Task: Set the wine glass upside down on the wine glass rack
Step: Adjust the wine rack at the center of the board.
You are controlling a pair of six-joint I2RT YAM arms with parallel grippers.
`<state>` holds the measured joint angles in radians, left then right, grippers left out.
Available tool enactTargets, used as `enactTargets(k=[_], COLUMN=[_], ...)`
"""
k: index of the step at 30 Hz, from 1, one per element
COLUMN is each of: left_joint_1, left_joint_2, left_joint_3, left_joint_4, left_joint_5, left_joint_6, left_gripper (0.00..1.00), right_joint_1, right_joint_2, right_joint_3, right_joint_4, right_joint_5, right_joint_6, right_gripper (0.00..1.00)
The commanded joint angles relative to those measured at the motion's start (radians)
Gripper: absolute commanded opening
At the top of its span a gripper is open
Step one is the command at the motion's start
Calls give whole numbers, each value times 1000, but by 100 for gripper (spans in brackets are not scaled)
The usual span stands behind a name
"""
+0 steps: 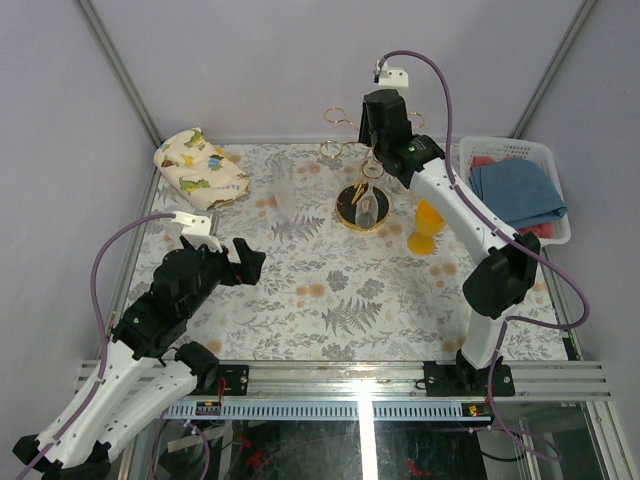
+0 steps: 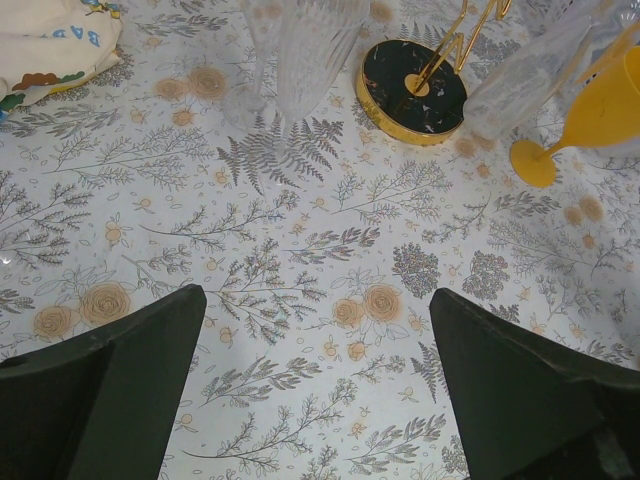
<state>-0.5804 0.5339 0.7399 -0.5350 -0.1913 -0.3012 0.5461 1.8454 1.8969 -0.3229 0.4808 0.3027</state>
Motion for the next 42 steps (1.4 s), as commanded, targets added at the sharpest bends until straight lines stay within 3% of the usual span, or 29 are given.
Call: enactTargets(k=[1, 8, 12, 17, 42], left_joint_1=[4, 4, 4, 4, 4], left_joint_2=[-2, -10, -5, -15, -13], left_joint_3=[-5, -8, -6, -8, -12], left_joint_4=[14, 13, 13, 13, 17], left_joint_5=[-15, -27, -20, -19, -22], left_joint_6=[-1, -3, -1, -1, 1], left_gripper=[94, 94, 94, 94, 95], right_joint_1=[8, 8, 8, -9, -146], right_joint_2=[-17, -45, -50, -45, -51], right_joint_3=[28, -5, -4, 22, -10], right_joint_4=[49, 79, 65, 8, 23], right_joint_5=[48, -71, -129, -178, -786], right_joint_6=[-22, -54, -88, -129, -459], right_gripper=[36, 19, 0, 0, 0])
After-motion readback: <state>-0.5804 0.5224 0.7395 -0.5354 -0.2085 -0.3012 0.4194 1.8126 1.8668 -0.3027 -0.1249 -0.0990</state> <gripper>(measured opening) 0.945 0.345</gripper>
